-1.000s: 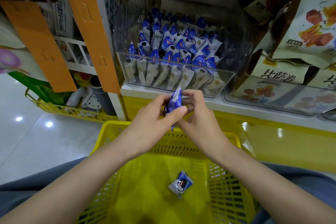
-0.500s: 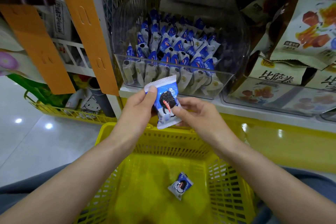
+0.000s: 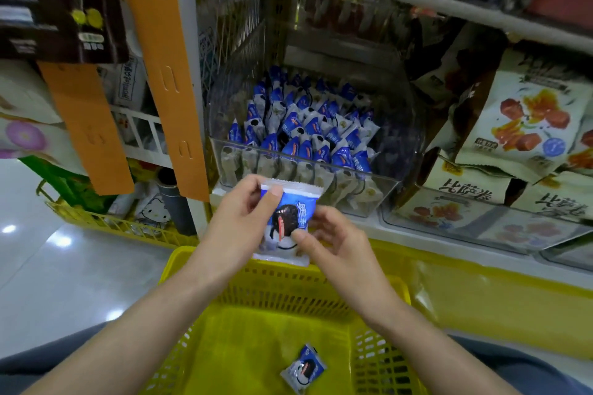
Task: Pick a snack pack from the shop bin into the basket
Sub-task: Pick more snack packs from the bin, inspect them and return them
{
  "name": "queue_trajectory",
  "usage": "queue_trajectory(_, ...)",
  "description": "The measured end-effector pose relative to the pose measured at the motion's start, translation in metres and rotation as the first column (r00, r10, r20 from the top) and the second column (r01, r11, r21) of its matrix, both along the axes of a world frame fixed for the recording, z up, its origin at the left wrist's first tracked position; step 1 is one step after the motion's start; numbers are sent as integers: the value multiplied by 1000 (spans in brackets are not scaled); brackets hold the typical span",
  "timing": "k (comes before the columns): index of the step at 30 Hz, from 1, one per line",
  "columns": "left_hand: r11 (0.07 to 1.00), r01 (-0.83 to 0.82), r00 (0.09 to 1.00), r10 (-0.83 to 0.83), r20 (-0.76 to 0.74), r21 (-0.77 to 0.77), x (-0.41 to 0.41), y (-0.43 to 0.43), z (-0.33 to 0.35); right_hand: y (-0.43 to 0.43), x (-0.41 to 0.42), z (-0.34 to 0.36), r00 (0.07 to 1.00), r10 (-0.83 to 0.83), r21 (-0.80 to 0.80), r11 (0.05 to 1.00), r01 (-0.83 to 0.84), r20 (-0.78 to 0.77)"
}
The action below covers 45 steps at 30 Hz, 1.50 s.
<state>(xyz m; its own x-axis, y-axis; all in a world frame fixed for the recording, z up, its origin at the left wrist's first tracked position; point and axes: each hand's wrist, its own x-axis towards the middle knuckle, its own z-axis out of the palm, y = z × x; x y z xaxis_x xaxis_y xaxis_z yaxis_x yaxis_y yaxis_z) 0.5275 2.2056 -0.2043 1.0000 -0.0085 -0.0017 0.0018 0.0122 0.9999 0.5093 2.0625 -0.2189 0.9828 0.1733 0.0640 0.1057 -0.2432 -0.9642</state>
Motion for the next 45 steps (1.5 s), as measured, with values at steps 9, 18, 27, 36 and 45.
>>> queue_trajectory(9,732,-314,843,-78,532,605,19,20,27,-4,15,33,954,-177,178,975,135,242)
queue_trajectory(18,342,-302,887,-242,394,890,45,34,20,15,129,74,870,-276,-143,922,360,409)
queue_trajectory(27,363,-325,886,-207,415,873,48,33,17,34,190,48,969,-68,-627,751,207,239)
queue_trajectory(36,392,-343,882,-179,436,854,49,31,16,58,204,47,991,-3,-767,633,105,133)
queue_trajectory(45,407,-340,878,-185,441,848,47,31,18,55,204,57,994,78,-649,753,-113,-82)
